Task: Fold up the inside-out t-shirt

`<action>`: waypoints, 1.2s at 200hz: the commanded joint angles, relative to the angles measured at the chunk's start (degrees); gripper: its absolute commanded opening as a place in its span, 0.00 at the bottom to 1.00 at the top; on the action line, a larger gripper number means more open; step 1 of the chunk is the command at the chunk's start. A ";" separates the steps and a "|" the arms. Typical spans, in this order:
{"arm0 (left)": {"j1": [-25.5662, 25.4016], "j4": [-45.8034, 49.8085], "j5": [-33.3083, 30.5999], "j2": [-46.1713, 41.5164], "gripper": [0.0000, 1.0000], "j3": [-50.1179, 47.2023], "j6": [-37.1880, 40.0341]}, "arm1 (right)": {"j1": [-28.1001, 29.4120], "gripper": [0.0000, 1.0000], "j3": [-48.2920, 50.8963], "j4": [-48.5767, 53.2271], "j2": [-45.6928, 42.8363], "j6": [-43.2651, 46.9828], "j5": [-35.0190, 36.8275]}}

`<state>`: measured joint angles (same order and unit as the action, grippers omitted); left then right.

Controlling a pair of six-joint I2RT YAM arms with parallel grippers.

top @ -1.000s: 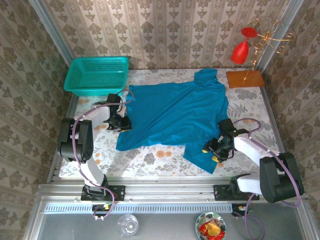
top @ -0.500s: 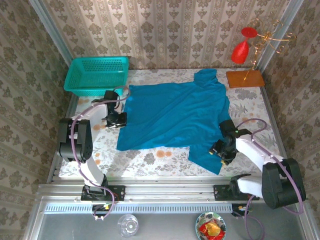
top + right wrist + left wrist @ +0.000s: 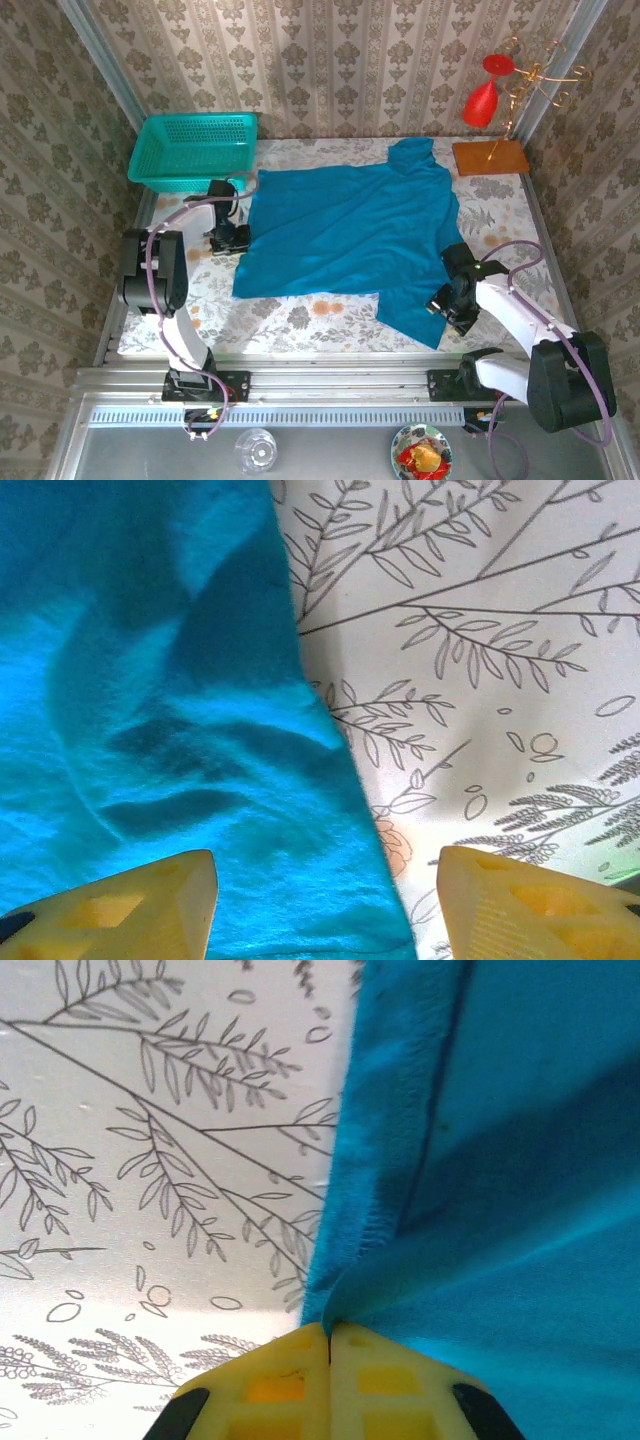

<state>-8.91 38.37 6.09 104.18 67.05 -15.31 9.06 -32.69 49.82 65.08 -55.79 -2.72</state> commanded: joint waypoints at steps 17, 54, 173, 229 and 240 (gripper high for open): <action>0.12 2.56 -4.83 0.82 0.04 -0.41 0.46 | 0.17 0.60 -2.33 5.00 -2.16 -0.59 3.14; 0.17 2.63 -3.54 -1.68 0.24 0.40 -0.37 | 1.60 0.54 -1.51 8.91 -4.98 -1.10 0.32; -0.10 2.15 0.94 -15.88 0.35 -4.24 -3.61 | 11.15 0.41 9.17 -1.05 -7.34 -18.78 -9.10; -0.73 2.14 1.21 -20.16 0.35 -7.64 -5.43 | 11.42 0.20 9.36 -2.34 -6.46 -19.61 -8.51; -1.01 2.34 1.12 -21.28 0.36 -8.58 -6.04 | 11.46 0.16 8.98 -1.31 -7.46 -19.71 -7.73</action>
<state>-9.21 39.48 6.63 85.82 60.27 -19.16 19.88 -24.58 51.81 58.19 -73.95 -10.46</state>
